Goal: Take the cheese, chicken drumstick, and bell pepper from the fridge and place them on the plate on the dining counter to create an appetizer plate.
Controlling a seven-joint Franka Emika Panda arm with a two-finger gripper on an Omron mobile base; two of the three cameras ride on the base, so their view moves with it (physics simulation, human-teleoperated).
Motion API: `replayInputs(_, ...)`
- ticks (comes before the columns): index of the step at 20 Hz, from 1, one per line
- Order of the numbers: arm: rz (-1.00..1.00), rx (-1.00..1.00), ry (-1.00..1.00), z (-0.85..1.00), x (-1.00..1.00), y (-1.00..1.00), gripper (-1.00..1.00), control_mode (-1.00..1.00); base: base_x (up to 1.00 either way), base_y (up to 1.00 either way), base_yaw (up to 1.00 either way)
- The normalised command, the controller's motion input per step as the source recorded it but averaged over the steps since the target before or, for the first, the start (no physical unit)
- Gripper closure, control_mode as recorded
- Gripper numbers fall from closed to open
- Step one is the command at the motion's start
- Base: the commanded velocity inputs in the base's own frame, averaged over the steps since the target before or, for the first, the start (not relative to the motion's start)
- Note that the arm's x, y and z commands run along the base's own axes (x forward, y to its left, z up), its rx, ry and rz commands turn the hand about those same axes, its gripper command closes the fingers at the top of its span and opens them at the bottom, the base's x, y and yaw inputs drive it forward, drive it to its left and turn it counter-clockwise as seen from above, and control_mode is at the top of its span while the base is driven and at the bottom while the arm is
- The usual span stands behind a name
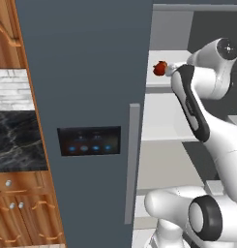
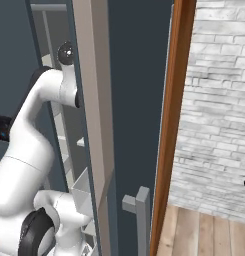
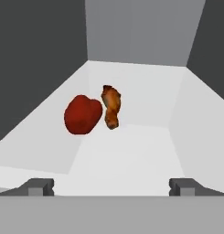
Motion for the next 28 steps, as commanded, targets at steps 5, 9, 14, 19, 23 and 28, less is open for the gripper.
replayInputs(5,0.0,0.0,0.04,-0.02,0.42,-0.13,-1.0,-1.0,0.0,0.0,0.0)
replayInputs(9,0.04,0.0,0.06,-0.14,0.46,-0.07,-1.0,-1.0,0.0,0.0,0.0)
replayInputs(14,0.05,0.0,0.02,-0.2,0.39,-0.03,-1.0,-1.0,0.0,0.0,0.0)
replayInputs(19,0.05,0.0,0.0,-0.1,0.41,0.0,-1.0,-1.0,0.0,0.0,0.0)
replayInputs(23,0.05,0.0,0.0,-0.16,0.42,0.0,-1.0,-1.0,0.0,0.0,0.0)
replayInputs(28,0.05,0.0,0.0,-0.13,0.38,-0.01,-1.0,-1.0,0.0,0.0,0.0)
